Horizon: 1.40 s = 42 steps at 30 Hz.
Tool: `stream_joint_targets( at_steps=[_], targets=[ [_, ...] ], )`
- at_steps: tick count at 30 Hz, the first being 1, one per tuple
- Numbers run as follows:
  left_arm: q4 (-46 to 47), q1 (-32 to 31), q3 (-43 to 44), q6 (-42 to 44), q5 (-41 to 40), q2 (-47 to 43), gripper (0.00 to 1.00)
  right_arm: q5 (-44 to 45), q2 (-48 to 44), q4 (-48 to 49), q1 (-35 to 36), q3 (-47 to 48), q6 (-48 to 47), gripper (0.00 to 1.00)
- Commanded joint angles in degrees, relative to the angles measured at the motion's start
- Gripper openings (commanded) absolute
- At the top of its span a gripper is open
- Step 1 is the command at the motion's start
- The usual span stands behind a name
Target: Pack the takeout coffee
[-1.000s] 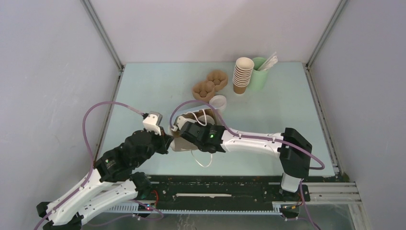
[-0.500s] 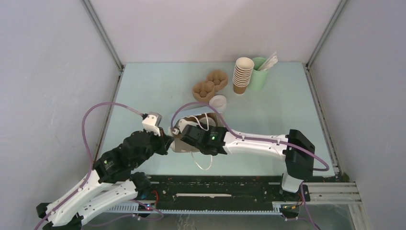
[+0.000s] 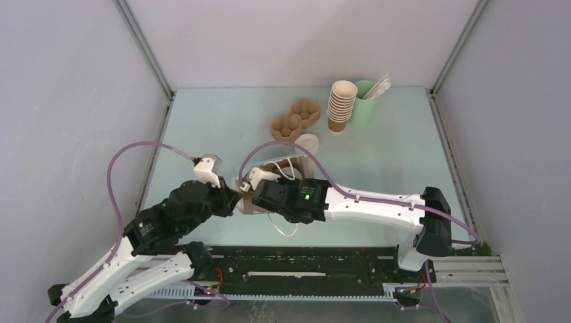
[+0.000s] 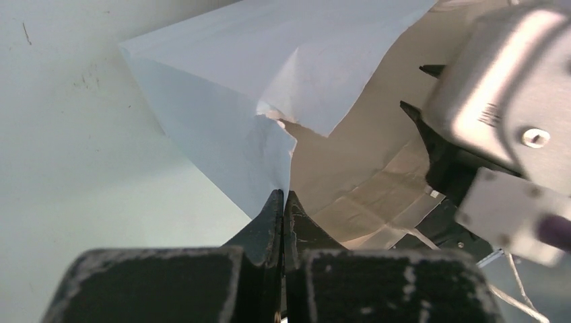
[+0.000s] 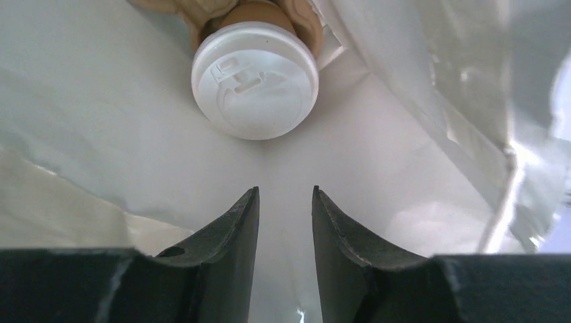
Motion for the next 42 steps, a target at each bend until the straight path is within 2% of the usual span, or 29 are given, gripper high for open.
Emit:
stream_joint_targets(
  at_steps=[1,15,21,26,33,36,42],
  targets=[
    [-2.08,-0.11,4.15,-4.50,-1.80,1.17,0.00,0.06,-3.58,-3.77,1.72,5.11,3.55,0.44],
    [-5.78,-0.10,6.97,-10.86,-3.64,1.99,0.00,0.40,-8.55,-9.78,4.38,12.71,6.23,0.52],
    [-9.38,0.21,11.24,-14.94,-5.14,4.56,0.00,6.35,-12.09,-12.03,5.16,21.18,7.26,0.58],
    [-12.33,2.10,14.28,-18.84,-5.33,6.31,0.00,11.28,-17.07,-11.04,4.38,22.42,6.96,0.67],
    [-13.47,13.18,15.70,-20.77,-0.05,5.75,0.00,7.47,-25.39,-7.16,0.19,16.39,7.30,0.72],
    [-12.94,20.07,15.74,-20.92,4.61,5.90,0.00,6.59,-27.91,-6.50,-0.66,13.36,7.79,0.73],
    [-10.73,29.63,13.29,-23.03,16.19,8.54,0.00,3.81,-30.11,-6.52,-2.83,9.14,9.36,0.74]
  ],
)
